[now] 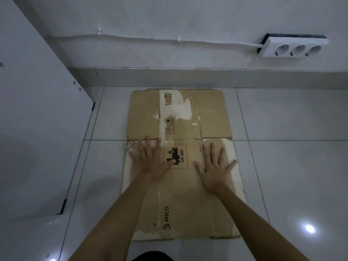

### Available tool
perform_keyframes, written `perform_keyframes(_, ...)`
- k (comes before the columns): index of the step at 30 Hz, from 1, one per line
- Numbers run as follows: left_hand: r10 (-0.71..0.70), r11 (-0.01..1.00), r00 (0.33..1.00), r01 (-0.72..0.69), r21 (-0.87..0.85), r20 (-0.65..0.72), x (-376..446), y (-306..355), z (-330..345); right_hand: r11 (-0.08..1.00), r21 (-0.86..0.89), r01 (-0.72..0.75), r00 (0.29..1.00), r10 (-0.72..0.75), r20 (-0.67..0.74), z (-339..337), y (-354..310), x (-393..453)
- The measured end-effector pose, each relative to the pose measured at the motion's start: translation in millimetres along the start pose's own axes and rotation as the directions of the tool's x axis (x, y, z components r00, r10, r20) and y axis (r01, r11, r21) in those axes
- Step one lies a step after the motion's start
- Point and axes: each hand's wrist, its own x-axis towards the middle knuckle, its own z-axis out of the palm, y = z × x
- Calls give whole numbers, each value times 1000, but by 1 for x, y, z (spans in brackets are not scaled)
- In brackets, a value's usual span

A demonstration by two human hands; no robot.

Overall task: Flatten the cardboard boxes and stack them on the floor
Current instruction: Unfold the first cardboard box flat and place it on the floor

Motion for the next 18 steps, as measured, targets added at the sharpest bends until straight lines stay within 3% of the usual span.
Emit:
perform_keyframes(12, 16, 999, 1000, -17, 51, 10, 25, -1, -11, 999, -43, -20, 992, 25, 120, -18, -7, 21)
perform_keyframes(18, 47, 981, 992, -68, 184, 118, 14, 7, -49, 997, -71, -16, 947, 38, 319, -61, -13, 21)
